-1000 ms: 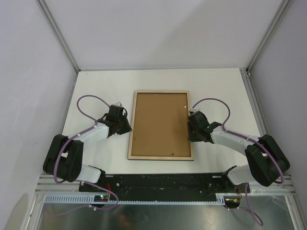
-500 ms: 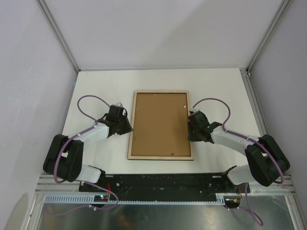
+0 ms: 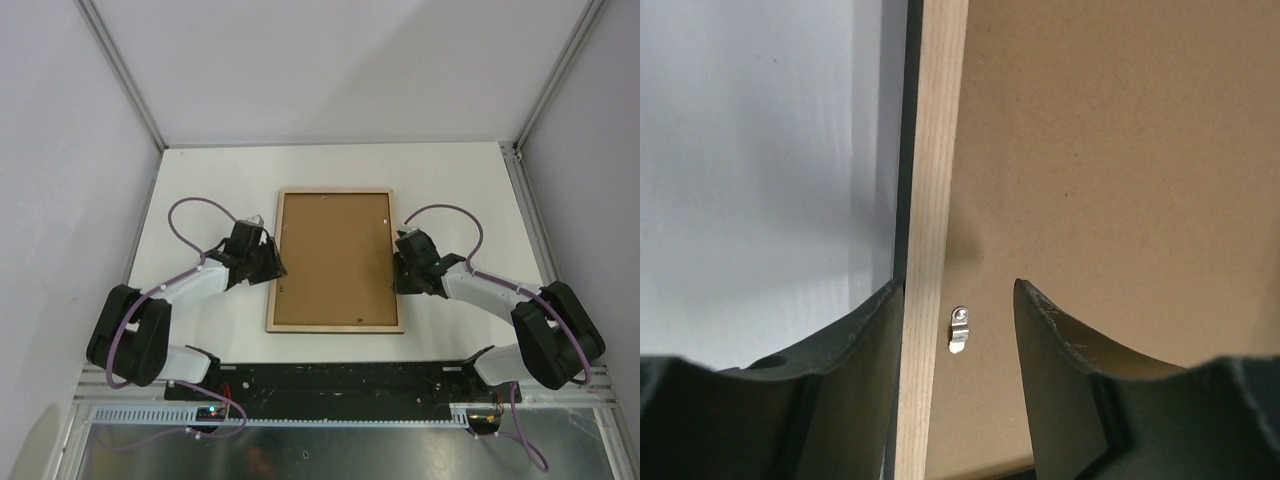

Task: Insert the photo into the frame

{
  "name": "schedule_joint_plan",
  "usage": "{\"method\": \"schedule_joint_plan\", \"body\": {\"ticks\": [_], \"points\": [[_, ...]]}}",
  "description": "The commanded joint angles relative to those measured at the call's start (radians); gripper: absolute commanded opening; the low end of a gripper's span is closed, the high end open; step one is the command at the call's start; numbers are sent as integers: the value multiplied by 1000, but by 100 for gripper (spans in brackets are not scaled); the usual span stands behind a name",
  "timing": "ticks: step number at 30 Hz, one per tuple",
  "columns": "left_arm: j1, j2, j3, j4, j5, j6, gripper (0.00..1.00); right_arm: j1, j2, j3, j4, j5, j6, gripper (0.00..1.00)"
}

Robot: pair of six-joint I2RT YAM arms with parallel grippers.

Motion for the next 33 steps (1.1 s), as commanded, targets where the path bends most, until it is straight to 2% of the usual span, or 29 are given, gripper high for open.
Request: {"method": "schedule_joint_plan", "body": {"ticks": [1, 11, 25, 33], "points": [[-41, -18, -12, -17, -45, 17, 53, -22, -2, -26, 1, 38, -26, 0], [-100, 7, 8, -54, -156, 18, 50, -37, -21, -40, 4, 25, -37, 0], [-150, 20, -8, -72, -159, 9, 49, -60, -23, -49, 18, -9, -43, 0], [-150, 16, -20, -85, -164, 17, 41, -69, -18, -49, 22, -18, -45, 0]]}}
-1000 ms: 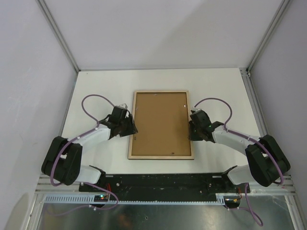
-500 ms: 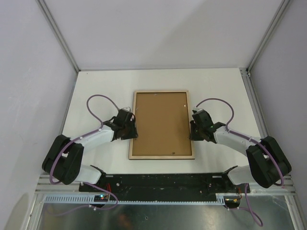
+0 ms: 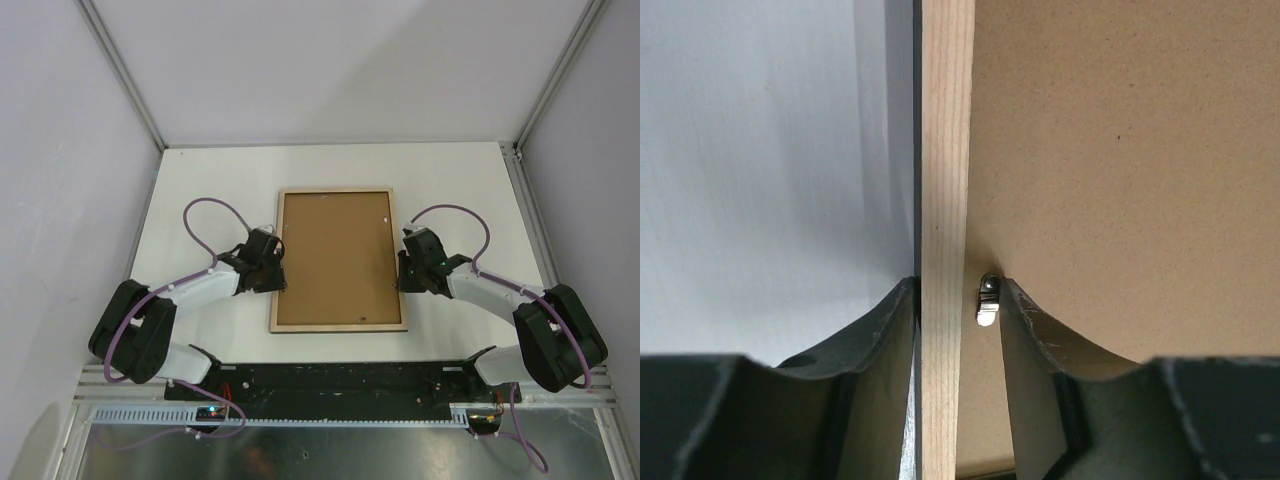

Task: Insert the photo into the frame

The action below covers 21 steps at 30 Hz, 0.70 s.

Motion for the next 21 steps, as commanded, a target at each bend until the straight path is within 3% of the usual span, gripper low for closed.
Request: {"method": "schedule_joint_plan", "body": {"ticks": [1, 8, 14, 21], "points": [[-11, -10, -18, -15, -16, 11, 40, -14, 2, -21, -15, 27, -25, 0], [-10, -7, -9, -35, 27, 53, 47, -26, 5, -21, -9, 16, -28, 0], [-11, 5, -13, -42, 1, 40, 41, -32, 5, -21, -9, 10, -30, 0], [-10, 4, -17, -43, -14, 33, 28, -37, 6, -24, -6, 2, -30, 0]]}}
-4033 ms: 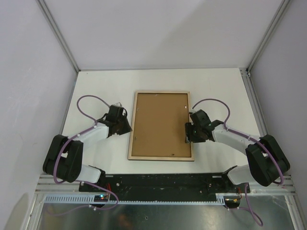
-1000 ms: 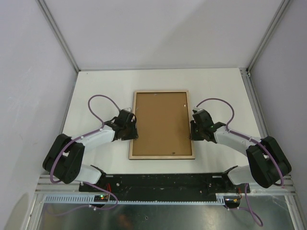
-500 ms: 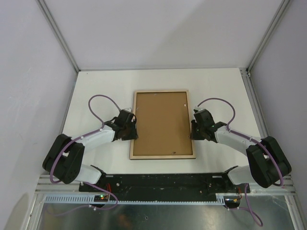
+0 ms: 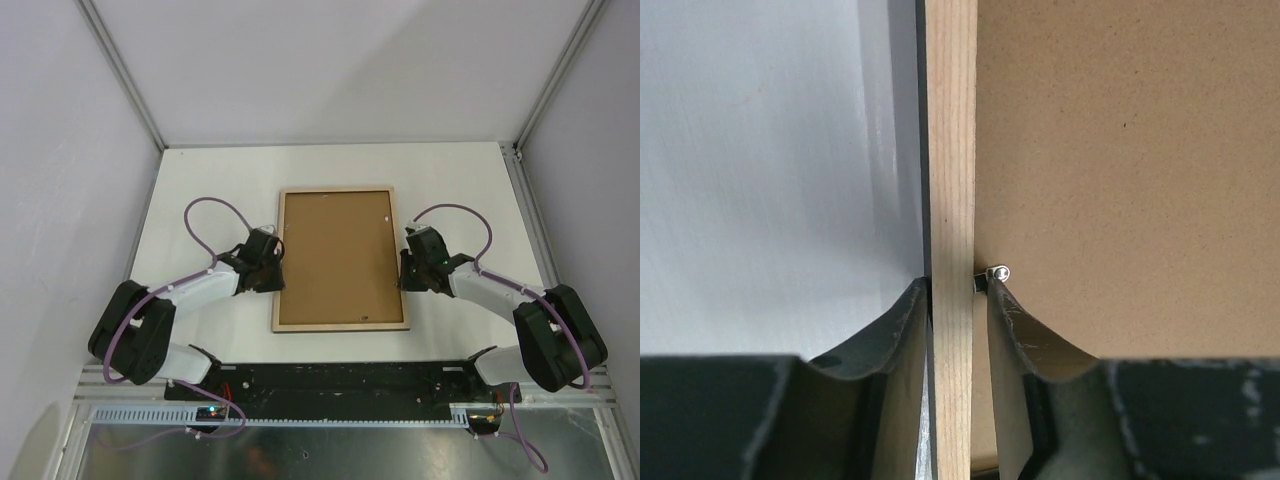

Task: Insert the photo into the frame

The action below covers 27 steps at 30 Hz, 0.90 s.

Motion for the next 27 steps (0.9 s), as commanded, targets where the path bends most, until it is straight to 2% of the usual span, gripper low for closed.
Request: {"method": "schedule_joint_plan", "body": {"ticks": [1, 13, 14, 17, 20, 27], "points": [[-10, 8, -18, -39, -30, 8, 27, -9, 6, -23, -12, 17, -15, 0], [-11, 21, 6, -41, -33, -12, 15, -12, 3, -25, -10, 3, -15, 1], [-11, 21, 9, -40, -34, -13, 15, -12, 0, -25, -11, -1, -13, 4], [-11, 25, 11, -39, -31, -17, 13, -11, -20, -25, -14, -14, -8, 24], [-11, 30, 10, -38, -29, -22, 11, -11, -43, -25, -15, -31, -2, 39], [-10, 21, 12, -35, -27, -24, 10, -16, -58, -23, -25, -33, 5, 47]]}}
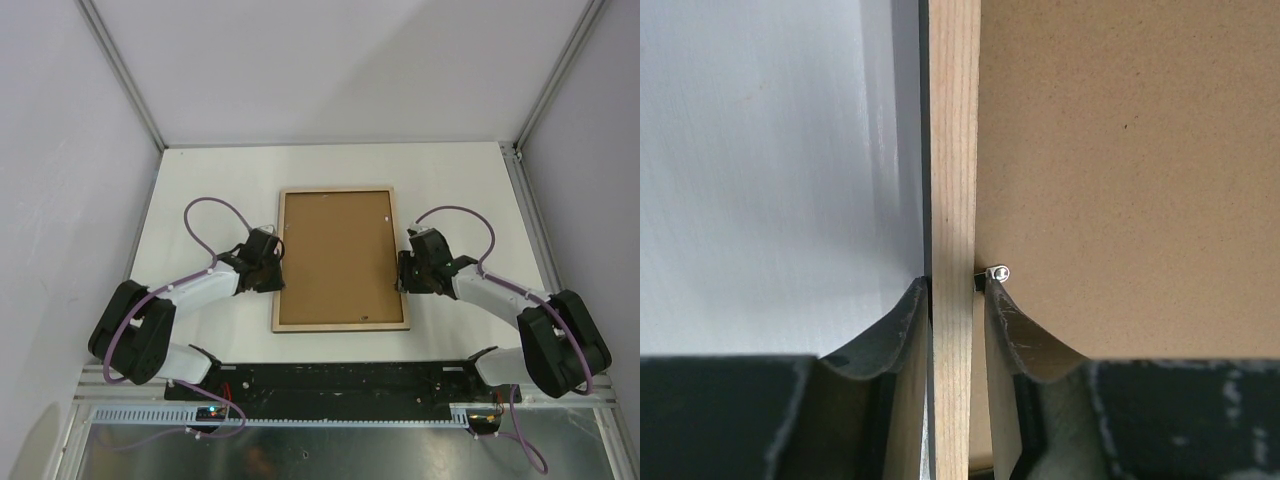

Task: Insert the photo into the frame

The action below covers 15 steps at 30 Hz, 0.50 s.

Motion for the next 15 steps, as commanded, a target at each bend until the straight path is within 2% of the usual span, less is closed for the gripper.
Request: {"method": "schedule_joint_plan", "body": {"ticks": [1, 4, 10, 15], "points": [[-10, 18, 10, -33, -23, -12, 11, -11, -26, -4, -12, 1, 4, 49], [-9, 13, 12, -33, -27, -11, 14, -13, -35, -1, -14, -1, 5, 52], [-8, -4, 27, -33, -30, -3, 27, -2, -75, 9, -38, 5, 9, 57], [-7, -23, 40, -33, -28, 1, 34, 43, -110, 15, -58, 71, 34, 60]]}}
